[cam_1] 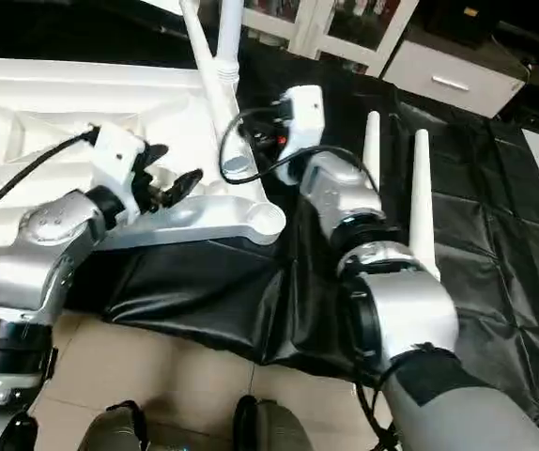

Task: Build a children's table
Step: Pick table leg

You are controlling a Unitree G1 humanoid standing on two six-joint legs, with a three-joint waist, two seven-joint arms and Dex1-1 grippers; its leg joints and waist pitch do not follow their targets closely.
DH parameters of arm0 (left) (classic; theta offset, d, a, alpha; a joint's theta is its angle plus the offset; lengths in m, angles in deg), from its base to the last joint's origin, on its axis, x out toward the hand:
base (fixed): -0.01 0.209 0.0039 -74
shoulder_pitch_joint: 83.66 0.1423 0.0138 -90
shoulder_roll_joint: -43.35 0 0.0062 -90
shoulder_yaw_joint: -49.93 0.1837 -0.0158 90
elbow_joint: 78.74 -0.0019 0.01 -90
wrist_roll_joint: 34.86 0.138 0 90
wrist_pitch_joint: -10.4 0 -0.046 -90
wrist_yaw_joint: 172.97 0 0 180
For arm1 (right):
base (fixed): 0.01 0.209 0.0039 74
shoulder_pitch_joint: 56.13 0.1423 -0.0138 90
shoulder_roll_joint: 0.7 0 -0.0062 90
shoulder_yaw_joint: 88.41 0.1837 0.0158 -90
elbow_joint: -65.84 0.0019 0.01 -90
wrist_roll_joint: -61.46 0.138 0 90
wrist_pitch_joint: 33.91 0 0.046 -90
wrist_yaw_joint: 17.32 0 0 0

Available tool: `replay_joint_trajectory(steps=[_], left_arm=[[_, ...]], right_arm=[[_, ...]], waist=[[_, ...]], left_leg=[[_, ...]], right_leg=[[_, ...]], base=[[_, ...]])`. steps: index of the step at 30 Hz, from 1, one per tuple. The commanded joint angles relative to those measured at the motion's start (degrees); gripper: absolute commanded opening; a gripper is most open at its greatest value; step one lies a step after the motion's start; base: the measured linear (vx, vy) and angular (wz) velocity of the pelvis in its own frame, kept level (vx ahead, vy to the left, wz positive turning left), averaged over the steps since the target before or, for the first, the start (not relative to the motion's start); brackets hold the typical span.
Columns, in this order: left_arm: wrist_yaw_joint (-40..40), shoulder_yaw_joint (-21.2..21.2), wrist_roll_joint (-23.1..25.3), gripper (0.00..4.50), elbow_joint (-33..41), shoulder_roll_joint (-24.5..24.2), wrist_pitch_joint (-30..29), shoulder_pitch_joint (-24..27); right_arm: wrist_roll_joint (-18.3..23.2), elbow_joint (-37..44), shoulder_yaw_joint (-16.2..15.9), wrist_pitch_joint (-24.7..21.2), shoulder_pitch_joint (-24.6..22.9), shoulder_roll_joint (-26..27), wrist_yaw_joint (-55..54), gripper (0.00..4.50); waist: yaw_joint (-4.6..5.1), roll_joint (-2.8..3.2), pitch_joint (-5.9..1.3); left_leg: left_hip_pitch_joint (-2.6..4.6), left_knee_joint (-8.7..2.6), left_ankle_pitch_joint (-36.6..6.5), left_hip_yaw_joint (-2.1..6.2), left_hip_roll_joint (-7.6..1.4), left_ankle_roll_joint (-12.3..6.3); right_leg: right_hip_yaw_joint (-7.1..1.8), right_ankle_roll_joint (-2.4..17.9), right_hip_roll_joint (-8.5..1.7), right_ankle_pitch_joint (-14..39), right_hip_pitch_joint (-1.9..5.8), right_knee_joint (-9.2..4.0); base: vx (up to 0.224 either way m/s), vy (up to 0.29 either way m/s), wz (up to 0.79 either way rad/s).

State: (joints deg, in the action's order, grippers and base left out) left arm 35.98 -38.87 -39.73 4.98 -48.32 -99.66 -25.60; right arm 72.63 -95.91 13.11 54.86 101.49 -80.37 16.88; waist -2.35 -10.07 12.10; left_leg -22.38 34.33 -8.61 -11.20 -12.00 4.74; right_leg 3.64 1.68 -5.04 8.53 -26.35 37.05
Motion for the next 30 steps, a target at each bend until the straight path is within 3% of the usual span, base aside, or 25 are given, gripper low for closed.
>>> replay_joint_trajectory(steps=[1,2,3,5,6,8,9,10,14,21,23,24,26,29,30], left_arm=[[-0.7,0.8,0.2,3.76,0.8,-0.2,0.0,1.0],[-0.9,0.6,0.1,3.76,1.3,-0.5,-0.3,1.6],[-1.0,0.5,0.1,3.76,1.4,-0.6,-0.3,1.9],[-1.1,0.2,0.1,3.76,2.1,-0.7,-0.7,2.6],[-1.1,0.1,0.2,3.76,2.3,-0.7,-0.7,2.7],[-1.0,0.1,0.3,3.76,2.6,-0.8,-0.9,3.0],[-0.9,-0.1,0.3,3.76,3.0,-1.1,-1.1,3.4],[-0.8,-0.2,0.3,3.76,3.5,-1.5,-1.4,3.8],[-0.9,-0.1,0.2,3.76,4.0,-2.1,-1.6,4.1],[-1.0,0.0,0.0,3.76,6.0,-2.8,-3.1,5.3],[-0.9,0.1,-0.1,3.76,6.6,-3.0,-3.6,5.5],[-0.7,0.1,-0.2,3.76,7.3,-3.3,-4.2,5.7],[-0.6,0.1,-0.2,3.76,7.5,-3.4,-4.4,5.7],[0.4,0.1,-0.9,3.76,12.0,-5.0,-7.4,7.4],[0.6,0.1,-1.1,3.76,13.0,-5.3,-8.1,7.6]], right_arm=[[-0.6,-0.7,0.4,-0.1,0.5,-0.4,-1.6,1.56],[-1.0,-0.9,0.2,0.2,0.5,0.0,-2.5,1.56],[-1.3,-1.1,0.0,0.4,0.5,0.2,-3.0,1.7],[-2.1,-1.5,-0.6,0.9,0.4,0.8,-4.3,1.7],[-2.3,-1.6,-0.7,0.9,0.3,0.9,-4.5,2.05],[-2.8,-1.7,-1.1,1.3,0.3,1.2,-5.1,2.12],[-3.5,-2.1,-1.7,1.6,0.3,1.6,-6.1,2.23],[-4.4,-2.5,-2.4,2.1,0.4,2.2,-7.1,2.36],[-5.7,-2.9,-3.1,2.7,0.8,2.7,-8.5,2.57],[-7.7,-3.9,-3.8,3.1,1.9,3.1,-13.4,3.31],[-8.4,-4.2,-4.2,3.1,2.2,3.5,-14.5,3.37],[-8.8,-4.5,-4.4,2.9,2.7,4.1,-15.4,3.52],[-8.9,-4.6,-4.4,2.8,2.8,4.4,-15.7,3.64],[-10.3,-5.4,-4.7,2.3,3.3,5.4,-19.5,3.78],[-10.5,-5.4,-4.7,2.3,3.4,5.5,-20.0,3.78]], waist=[[-0.24,2.01,-7.53],[-0.23,1.68,-7.48],[-0.23,1.93,-7.53],[-0.27,1.76,-7.48],[-0.22,1.77,-7.53],[-0.28,1.8,-7.63],[-0.28,1.21,-7.34],[-0.35,1.48,-7.39],[-0.38,1.16,-7.23],[-0.33,1.31,-6.78],[-0.35,1.48,-6.36],[-0.33,1.63,-5.65],[-0.25,1.53,-5.72],[-0.37,1.49,-3.53],[-0.35,1.49,-3.41]], left_leg=[[1.73,-3.49,-9.7,0.41,-1.27,0.06],[1.6,-3.49,-9.2,0.43,-1.25,-0.1],[1.53,-3.52,-8.1,0.5,-1.23,-0.19],[1.55,-3.49,-7.3,0.47,-1.21,-0.4],[1.53,-3.46,-6.8,0.41,-1.15,-0.63],[1.6,-3.36,-5.7,0.32,-1.08,-1.27],[1.44,-3.36,-5.1,0.27,-1.05,-1.87],[1.42,-3.39,-4.7,0.35,-1.13,-1.98],[1.44,-3.28,-4.1,0.17,-1.02,-2.47],[1.34,-3.47,-6.5,0.26,-0.97,-0.7],[1.29,-3.6,-7.2,0.31,-0.98,-0.34],[1.15,-3.78,-8.0,0.38,-0.93,-0.12],[1.18,-3.84,-9.1,0.47,-0.91,0.24],[1.0,-4.42,-11.5,0.74,-0.91,1.2],[0.98,-4.49,-11.6,0.8,-0.94,1.43]], right_leg=[[-2.71,13.4,-3.01,8.8,3.8,-3.54],[-2.71,13.3,-3.01,8.6,3.85,-3.44],[-2.69,13.0,-3.0,7.8,3.86,-3.24],[-2.67,12.9,-2.94,7.0,3.82,-3.11],[-2.68,12.9,-2.85,6.2,3.82,-3.04],[-2.69,13.3,-2.79,4.3,3.84,-2.91],[-2.7,13.2,-2.81,4.0,3.78,-2.95],[-2.71,13.2,-2.95,4.1,3.84,-2.82],[-2.73,12.8,-2.78,3.8,3.58,-2.83],[-2.69,11.0,-2.76,7.0,3.35,-3.08],[-2.69,10.6,-2.79,7.5,3.18,-3.22],[-2.72,10.1,-2.77,8.2,2.94,-3.39],[-2.73,9.6,-2.8,9.6,3.02,-3.48],[-2.77,7.7,-2.91,12.2,2.3,-4.14],[-2.77,7.5,-2.92,12.5,2.37,-4.11]], base=[[0.0,0.0,0.0],[0.0,0.0,0.0],[0.0,0.0,0.0],[0.0,0.0,0.0],[0.0,0.0,0.0],[0.0,0.0,0.0],[0.0,0.0,0.0],[0.0,0.0,0.0],[0.0,0.0,0.0],[0.0,0.0,0.0],[0.0,0.0,0.0],[0.0,0.0,0.0],[0.0,0.0,0.0],[0.0,0.0,0.0],[0.0,0.0,0.0]])
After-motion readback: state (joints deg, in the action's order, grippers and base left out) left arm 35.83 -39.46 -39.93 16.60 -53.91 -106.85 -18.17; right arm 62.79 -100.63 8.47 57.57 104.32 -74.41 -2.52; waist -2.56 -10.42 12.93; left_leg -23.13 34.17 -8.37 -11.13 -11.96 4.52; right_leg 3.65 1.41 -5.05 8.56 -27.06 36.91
